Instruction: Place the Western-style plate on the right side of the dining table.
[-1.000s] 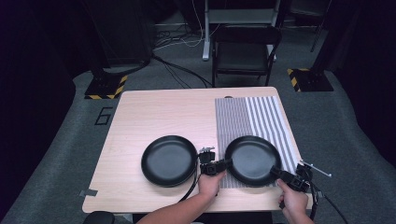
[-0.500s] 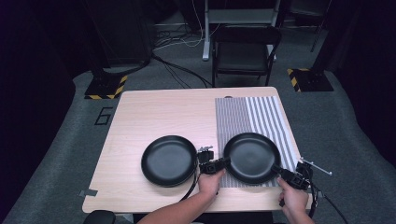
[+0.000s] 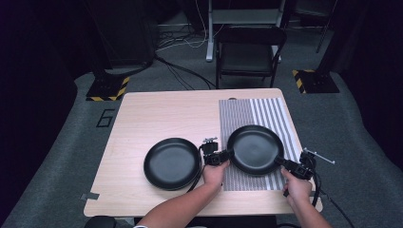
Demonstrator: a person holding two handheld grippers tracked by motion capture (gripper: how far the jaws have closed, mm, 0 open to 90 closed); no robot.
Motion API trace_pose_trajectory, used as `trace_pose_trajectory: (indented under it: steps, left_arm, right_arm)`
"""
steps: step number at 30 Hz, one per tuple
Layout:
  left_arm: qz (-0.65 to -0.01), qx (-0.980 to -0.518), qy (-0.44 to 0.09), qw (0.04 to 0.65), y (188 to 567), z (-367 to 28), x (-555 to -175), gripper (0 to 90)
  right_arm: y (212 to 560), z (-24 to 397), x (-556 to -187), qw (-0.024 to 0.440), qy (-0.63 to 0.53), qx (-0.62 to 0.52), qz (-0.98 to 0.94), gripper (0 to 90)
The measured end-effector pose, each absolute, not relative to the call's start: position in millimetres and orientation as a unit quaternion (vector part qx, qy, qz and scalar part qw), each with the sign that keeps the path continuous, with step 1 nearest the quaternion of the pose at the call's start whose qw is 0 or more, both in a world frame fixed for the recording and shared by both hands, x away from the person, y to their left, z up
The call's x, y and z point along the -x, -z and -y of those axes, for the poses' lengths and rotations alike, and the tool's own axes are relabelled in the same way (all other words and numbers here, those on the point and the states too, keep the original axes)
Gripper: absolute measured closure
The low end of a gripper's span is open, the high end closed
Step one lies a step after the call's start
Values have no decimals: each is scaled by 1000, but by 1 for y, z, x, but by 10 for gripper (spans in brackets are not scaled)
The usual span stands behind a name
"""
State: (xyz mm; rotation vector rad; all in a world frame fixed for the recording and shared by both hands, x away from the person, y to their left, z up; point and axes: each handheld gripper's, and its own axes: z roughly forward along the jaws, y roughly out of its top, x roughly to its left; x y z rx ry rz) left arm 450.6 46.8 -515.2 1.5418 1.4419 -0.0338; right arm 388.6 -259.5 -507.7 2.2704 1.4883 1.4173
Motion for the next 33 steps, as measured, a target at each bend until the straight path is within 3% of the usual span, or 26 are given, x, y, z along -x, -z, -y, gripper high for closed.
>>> trace_pose_trajectory:
  steps: [16,33]
  left_arm:
    - [-608,-628,17,486,525,-27,-493,735]
    - [-614,-625,35,481,531,-30,-497,738]
  right_arm:
    - [519,275,-429,34,-467,-748,-470,764]
    - [530,276,-433,26,-466,-751,-468,749]
